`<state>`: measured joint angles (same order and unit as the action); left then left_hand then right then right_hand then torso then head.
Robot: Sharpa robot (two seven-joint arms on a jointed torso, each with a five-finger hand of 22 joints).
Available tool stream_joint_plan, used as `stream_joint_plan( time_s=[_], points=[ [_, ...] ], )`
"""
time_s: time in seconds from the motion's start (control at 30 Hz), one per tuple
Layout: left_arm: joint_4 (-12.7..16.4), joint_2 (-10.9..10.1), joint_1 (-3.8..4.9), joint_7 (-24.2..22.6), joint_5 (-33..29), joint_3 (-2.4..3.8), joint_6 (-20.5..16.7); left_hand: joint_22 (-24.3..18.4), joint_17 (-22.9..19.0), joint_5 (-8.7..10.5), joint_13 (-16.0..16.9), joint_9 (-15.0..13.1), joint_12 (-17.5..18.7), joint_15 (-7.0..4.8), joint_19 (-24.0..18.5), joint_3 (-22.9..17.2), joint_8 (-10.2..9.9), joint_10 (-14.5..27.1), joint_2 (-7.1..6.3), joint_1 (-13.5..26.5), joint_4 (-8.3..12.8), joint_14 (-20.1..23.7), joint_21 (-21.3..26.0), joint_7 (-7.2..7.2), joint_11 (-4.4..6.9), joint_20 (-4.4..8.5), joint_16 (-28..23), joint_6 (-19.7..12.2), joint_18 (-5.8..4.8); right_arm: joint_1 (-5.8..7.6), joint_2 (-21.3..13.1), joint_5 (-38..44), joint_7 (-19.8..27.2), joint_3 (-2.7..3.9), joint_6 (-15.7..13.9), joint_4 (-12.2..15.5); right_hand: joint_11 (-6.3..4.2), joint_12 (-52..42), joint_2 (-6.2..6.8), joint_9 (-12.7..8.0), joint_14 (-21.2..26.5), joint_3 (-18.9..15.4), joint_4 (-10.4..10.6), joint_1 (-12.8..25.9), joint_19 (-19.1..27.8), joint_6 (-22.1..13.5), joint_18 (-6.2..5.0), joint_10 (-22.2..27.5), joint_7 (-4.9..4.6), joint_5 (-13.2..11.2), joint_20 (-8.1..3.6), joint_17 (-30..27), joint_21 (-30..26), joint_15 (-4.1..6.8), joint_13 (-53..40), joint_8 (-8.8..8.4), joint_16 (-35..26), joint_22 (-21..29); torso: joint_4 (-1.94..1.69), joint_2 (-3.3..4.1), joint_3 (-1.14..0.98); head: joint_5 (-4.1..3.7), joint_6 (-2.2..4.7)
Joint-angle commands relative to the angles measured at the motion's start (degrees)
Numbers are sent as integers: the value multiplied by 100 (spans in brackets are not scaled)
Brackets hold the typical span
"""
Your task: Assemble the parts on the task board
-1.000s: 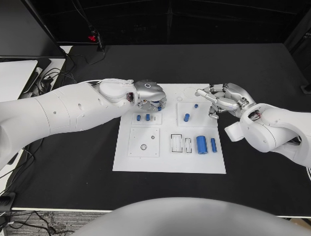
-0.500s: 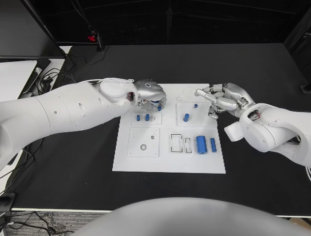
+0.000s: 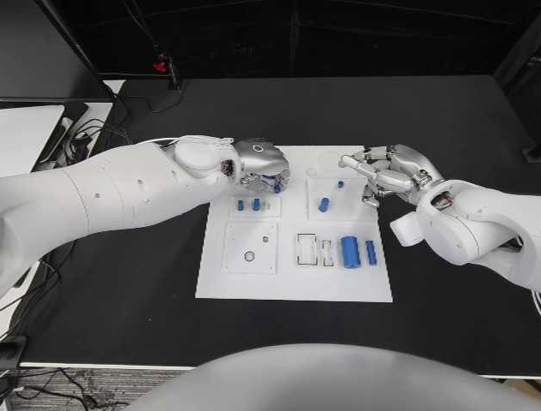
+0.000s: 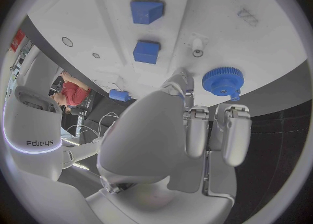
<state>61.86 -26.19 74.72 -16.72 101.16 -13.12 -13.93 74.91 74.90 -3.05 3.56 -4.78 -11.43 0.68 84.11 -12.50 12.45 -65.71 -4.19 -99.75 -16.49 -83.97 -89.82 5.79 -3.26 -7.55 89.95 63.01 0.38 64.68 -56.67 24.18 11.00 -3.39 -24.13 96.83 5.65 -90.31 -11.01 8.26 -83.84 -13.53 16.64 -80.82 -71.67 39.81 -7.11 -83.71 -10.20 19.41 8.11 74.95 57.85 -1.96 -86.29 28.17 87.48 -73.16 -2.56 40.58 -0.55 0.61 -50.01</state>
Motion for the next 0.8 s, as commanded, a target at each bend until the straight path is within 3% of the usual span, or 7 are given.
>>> stream_joint_plan(
  time_s=[0.03,0.37,0.57,0.8],
  points=[
    [-27,-15,-40,-20,97,-31,-28,1509,1510,16,-2,-38,43,-26,589,-38,11,-45,23,49,-6,-603,-18,53,-13,47,5,90,-38,7,-1,10,32,3,10,14,7,31,-4,-9,-327,-44,5,-50,24,-42,-34,-629,6,37,1,1029,-19,-1,-371,32,6,-7,2,2,1,8,1],
    [60,-82,-13,-167,101,-30,-833,1509,1510,9,-4,-50,73,-12,589,-71,2,-118,19,62,-6,-603,-18,71,-30,50,5,140,-38,7,-5,10,22,3,11,9,7,31,-4,-9,-327,-44,5,-50,24,-42,-34,-629,6,37,1,1029,-19,-1,-371,32,6,-7,3,-3,0,9,1],
    [270,-190,95,-144,104,-29,-1072,1509,1510,9,-5,-53,83,-9,589,-76,-1,-135,11,68,-7,-603,-18,73,-33,50,5,153,-38,7,-2,10,15,3,14,3,7,31,-4,-9,-327,-44,5,-50,24,-42,-34,-629,6,37,1,1029,-19,-1,-371,32,6,-7,-1,-3,-1,14,1],
    [539,-372,251,-47,105,-29,-1067,1509,1510,9,-5,-54,89,-7,589,-80,-3,-143,8,67,-7,-603,-18,73,-33,50,5,159,-38,7,-1,10,-2,3,17,0,6,31,-10,-12,-323,-46,4,-60,28,-42,-37,-629,7,42,1,1022,-33,0,-371,40,3,-3,0,-5,-3,47,1]
  ],
)
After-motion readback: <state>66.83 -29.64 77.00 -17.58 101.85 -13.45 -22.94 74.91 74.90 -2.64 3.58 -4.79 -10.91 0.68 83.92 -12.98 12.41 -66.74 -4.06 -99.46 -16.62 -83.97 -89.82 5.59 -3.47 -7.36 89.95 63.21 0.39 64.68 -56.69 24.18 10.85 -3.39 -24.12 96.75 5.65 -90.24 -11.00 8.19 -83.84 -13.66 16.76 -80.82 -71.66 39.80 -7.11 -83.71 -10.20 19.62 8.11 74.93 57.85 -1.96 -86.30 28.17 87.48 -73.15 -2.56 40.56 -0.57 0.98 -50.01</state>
